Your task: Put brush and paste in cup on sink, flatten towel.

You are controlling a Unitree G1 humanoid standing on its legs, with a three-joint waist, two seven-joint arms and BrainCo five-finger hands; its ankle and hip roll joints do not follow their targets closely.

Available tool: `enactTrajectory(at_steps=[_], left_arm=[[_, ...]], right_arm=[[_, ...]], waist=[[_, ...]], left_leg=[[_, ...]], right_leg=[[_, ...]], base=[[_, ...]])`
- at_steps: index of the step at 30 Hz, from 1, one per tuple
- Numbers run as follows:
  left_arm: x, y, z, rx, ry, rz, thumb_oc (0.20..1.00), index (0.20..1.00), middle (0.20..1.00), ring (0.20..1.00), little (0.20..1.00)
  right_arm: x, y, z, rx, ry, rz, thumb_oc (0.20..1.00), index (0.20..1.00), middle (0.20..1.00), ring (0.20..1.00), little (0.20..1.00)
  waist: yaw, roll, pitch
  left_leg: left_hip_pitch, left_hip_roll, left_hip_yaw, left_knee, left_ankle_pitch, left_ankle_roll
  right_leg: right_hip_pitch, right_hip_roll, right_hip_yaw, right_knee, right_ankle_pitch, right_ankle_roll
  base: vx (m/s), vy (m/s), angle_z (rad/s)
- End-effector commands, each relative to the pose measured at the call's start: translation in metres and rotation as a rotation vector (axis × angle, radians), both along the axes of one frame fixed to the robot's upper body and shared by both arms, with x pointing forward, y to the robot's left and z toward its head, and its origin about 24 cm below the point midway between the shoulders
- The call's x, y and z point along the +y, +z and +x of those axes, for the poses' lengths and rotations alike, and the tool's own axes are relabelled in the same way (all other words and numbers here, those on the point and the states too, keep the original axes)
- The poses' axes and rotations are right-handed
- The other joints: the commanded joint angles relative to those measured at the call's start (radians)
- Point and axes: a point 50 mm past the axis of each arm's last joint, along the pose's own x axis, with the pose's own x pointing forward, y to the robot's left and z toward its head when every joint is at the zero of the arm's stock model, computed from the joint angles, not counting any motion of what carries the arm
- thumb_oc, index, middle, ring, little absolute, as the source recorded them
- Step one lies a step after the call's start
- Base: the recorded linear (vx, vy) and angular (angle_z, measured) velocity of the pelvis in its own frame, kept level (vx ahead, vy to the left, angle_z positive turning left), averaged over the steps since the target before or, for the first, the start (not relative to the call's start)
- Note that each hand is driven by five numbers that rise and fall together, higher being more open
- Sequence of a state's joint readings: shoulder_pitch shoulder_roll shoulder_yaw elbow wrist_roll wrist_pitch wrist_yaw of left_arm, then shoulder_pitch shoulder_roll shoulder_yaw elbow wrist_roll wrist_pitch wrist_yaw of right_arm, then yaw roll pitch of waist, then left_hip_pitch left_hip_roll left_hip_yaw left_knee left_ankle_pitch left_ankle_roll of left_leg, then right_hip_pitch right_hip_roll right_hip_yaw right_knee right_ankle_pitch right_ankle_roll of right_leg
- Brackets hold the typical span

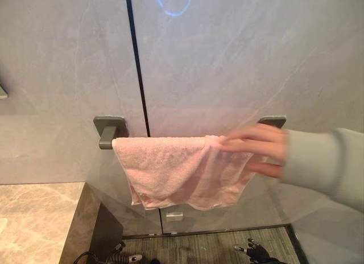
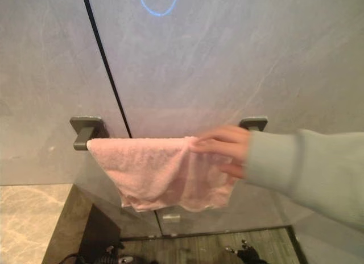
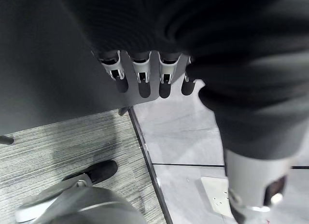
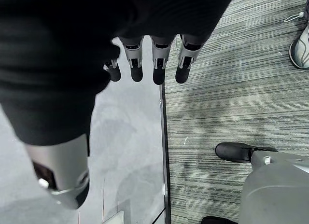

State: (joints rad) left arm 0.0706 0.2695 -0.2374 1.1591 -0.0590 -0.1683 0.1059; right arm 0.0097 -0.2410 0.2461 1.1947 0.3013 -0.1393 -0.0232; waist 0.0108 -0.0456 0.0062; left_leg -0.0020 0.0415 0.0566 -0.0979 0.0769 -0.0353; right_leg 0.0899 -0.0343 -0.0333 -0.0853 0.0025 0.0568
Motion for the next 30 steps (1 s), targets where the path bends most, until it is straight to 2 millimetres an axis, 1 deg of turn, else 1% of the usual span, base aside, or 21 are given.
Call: enactTrajectory(at_steps=[1, 10, 17, 25, 30], left_arm=[[0.010, 0.007, 0.024, -0.051, -0.011, 0.052, 1.000, 1.000, 1.000, 1.000, 1.000], [0.011, 0.008, 0.026, -0.057, 0.003, 0.060, 1.000, 1.000, 1.000, 1.000, 1.000], [0.013, 0.007, 0.023, -0.046, 0.004, 0.068, 1.000, 1.000, 1.000, 1.000, 1.000], [0.021, 0.009, 0.021, -0.050, 0.038, 0.086, 1.000, 1.000, 1.000, 1.000, 1.000], [0.022, 0.010, 0.021, -0.055, 0.024, 0.088, 1.000, 1.000, 1.000, 1.000, 1.000]], right_arm=[[0.005, 0.005, 0.022, -0.063, -0.025, 0.003, 1.000, 1.000, 1.000, 1.000, 1.000], [0.005, 0.005, 0.023, -0.066, -0.029, -0.001, 1.000, 1.000, 1.000, 1.000, 1.000], [0.003, 0.005, 0.023, -0.066, -0.033, -0.009, 1.000, 1.000, 1.000, 1.000, 1.000], [-0.002, 0.012, 0.034, -0.134, -0.074, -0.005, 1.000, 1.000, 1.000, 1.000, 1.000], [-0.004, 0.013, 0.033, -0.140, -0.068, -0.007, 1.000, 1.000, 1.000, 1.000, 1.000]], waist=[[0.022, -0.026, 0.021], [0.022, -0.023, 0.026], [0.022, -0.025, 0.028], [0.023, -0.027, 0.037], [0.025, -0.028, 0.039]], left_leg=[[0.049, 0.010, 0.002, 0.011, -0.026, -0.044], [0.043, 0.008, 0.007, 0.011, -0.027, -0.044], [0.048, 0.009, 0.006, 0.011, -0.029, -0.044], [0.043, 0.011, 0.004, 0.011, -0.028, -0.048], [0.041, 0.012, 0.003, 0.011, -0.027, -0.049]], right_leg=[[-0.045, -0.079, 0.034, -0.002, 0.116, 0.087], [-0.054, -0.081, 0.036, -0.002, 0.115, 0.089], [-0.051, -0.082, 0.036, -0.002, 0.114, 0.089], [-0.053, -0.083, 0.030, -0.002, 0.114, 0.090], [-0.053, -0.082, 0.030, -0.002, 0.113, 0.090]], base=[[0.00, 0.000, 0.00], [0.00, 0.000, 0.00], [0.00, 0.000, 0.00], [0.00, 0.000, 0.00], [0.00, 0.000, 0.00]])
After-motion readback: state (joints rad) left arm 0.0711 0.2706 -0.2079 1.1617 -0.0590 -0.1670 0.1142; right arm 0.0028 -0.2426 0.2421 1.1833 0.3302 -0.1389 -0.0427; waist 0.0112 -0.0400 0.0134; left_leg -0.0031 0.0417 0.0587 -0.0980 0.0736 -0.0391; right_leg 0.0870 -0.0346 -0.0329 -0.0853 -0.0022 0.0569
